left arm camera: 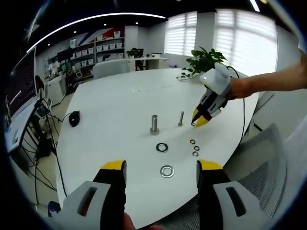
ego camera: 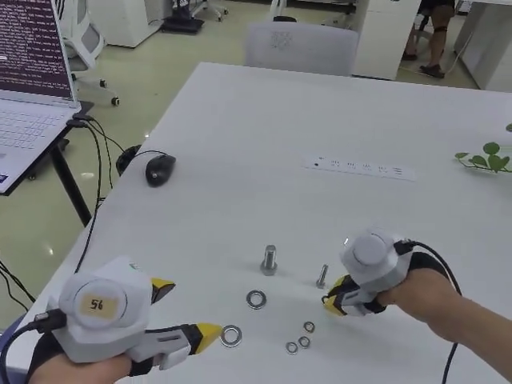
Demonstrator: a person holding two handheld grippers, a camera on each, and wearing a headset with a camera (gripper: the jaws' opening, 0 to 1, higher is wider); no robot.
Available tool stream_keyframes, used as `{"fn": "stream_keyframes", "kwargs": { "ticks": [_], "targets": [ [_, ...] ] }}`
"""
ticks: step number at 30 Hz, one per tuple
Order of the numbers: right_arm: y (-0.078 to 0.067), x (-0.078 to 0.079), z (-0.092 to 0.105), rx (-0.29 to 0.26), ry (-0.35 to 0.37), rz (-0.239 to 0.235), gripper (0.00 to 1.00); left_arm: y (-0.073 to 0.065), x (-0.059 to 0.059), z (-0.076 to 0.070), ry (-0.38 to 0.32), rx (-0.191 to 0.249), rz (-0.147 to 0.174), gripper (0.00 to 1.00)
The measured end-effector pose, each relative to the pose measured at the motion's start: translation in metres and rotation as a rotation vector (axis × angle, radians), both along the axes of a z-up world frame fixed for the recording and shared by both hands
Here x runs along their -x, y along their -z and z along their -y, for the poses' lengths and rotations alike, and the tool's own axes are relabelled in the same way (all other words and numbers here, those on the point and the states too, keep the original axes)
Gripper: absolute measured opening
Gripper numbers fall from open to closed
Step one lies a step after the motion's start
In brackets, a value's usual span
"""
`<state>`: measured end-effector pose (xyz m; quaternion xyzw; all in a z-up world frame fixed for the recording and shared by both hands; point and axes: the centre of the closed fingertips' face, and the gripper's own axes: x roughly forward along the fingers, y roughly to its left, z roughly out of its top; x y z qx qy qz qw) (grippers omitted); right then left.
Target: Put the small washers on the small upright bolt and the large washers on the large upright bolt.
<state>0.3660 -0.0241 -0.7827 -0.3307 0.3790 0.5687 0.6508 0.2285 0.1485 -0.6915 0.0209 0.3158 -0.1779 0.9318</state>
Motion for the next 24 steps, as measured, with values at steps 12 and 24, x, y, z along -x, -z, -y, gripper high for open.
{"fn": "stream_keyframes", "kwargs": {
  "ticks": [12, 24],
  "targets": [
    [-0.045, -0.039, -0.009, -0.012, -0.032, 0.069, 0.14, -0.002, -0.003, 0.004, 0.011, 0.002, 0.006, 0.58],
    [-0.033, -0.042, -0.029, 0.059, -0.15, 0.061, 0.14, -0.002, 0.0, 0.0, -0.003, 0.0, 0.002, 0.59]
  ]
}}
